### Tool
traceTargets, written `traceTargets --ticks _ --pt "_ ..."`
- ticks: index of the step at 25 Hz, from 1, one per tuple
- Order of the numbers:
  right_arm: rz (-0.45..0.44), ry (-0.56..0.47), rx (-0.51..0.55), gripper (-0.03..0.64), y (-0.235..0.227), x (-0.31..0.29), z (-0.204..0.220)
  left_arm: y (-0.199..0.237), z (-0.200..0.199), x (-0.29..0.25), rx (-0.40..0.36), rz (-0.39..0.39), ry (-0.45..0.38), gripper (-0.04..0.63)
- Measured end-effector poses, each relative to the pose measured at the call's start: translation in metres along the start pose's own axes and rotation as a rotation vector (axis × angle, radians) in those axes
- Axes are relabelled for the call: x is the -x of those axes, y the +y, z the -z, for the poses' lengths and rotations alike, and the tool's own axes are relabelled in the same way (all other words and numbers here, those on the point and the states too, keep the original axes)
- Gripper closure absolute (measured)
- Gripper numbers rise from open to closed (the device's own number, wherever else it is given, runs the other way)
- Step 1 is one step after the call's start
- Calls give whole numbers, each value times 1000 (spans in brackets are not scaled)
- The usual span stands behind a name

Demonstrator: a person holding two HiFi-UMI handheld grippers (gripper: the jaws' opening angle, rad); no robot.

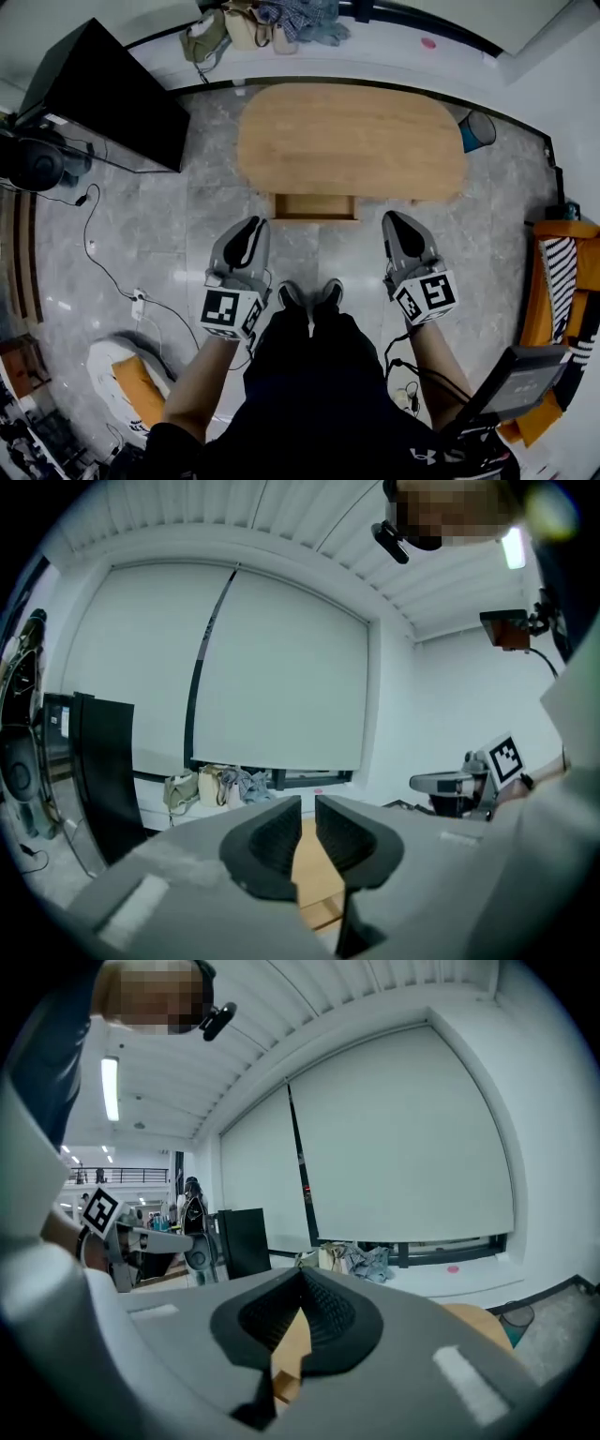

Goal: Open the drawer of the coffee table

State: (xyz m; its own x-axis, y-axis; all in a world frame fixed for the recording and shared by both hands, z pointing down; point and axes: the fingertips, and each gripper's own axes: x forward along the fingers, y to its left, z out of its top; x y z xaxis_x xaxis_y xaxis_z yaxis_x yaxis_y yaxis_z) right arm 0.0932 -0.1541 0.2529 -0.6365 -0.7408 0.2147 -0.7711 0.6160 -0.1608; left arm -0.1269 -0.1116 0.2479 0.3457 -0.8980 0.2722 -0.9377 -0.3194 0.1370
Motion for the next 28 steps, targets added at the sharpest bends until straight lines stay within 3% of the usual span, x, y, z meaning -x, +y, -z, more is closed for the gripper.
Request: traceTargets --ticks 5,13,19,28 --pt "-17 -36 7 615 28 8 -36 -20 -43 11 22 -5 -68 558" --pt "-27 -135 81 615 59 25 -87 -39 -80 36 -12 -19 -159 558" --pt "-27 -163 91 615 63 34 -100 -49 -102 48 -75 -23 -211 558" --pt "-15 -168 92 615 73 35 -101 -42 -101 58 -73 -27 -213 558"
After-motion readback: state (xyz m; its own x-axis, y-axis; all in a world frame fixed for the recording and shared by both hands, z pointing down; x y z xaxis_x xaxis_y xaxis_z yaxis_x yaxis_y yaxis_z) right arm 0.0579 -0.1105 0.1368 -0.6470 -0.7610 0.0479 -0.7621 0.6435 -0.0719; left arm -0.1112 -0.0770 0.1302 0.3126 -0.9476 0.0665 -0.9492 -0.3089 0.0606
